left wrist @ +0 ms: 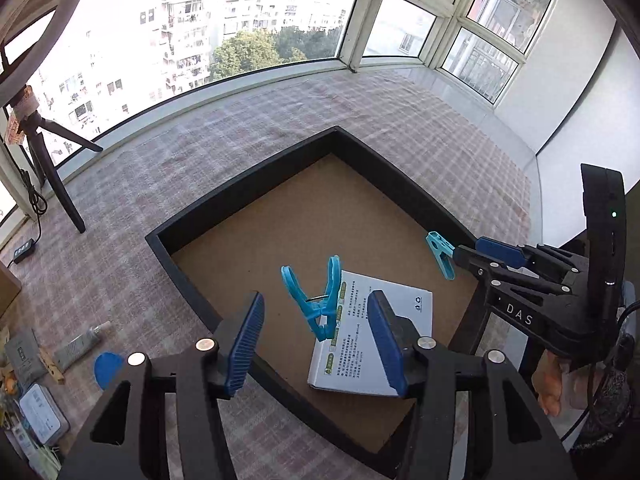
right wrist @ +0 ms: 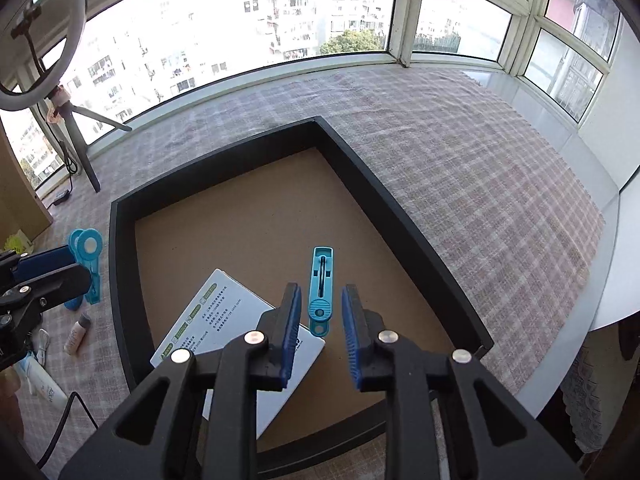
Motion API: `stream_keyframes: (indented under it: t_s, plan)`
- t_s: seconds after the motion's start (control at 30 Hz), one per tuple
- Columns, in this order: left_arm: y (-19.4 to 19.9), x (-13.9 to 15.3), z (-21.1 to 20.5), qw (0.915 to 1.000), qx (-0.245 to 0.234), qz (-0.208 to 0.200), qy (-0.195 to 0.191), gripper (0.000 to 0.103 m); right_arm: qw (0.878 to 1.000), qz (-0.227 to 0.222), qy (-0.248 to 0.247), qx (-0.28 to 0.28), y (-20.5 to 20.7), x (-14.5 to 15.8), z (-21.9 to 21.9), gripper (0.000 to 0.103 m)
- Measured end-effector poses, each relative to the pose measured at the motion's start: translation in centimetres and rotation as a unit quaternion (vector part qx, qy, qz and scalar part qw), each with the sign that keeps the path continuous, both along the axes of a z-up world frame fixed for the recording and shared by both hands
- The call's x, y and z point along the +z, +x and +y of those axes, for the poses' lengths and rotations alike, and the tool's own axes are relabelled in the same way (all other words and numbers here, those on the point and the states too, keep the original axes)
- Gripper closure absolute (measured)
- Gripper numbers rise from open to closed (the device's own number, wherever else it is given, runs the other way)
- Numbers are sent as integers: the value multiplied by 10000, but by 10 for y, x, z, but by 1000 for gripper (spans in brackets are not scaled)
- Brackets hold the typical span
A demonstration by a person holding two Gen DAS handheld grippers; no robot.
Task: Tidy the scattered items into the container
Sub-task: 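Carry both blue clothespins into the tray and release them, then grasp the pink lotion bottle with the right gripper while the left grasps the AQUA bottle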
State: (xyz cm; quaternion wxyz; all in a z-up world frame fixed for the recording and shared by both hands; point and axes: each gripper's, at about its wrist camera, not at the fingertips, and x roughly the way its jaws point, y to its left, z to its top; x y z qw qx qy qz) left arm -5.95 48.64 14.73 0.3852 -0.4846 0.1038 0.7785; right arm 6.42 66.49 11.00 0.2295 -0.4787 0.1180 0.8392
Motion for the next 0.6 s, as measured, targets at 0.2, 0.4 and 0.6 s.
stream_keyframes:
  t_s: [0.2, 0.4, 0.6]
  plan:
    - [-4, 8, -20, 9997, 161, 198, 10, 26, 9992, 94, 313, 217, -7, 10, -19, 34]
    - [-19, 11, -71, 9980, 577, 229, -88, 26, 9976, 132, 279, 620, -23, 16, -51, 34]
    - [-32, 6, -151, 9920, 1226, 178, -240, 26, 9932, 111, 182, 1146, -44, 14, -98, 34]
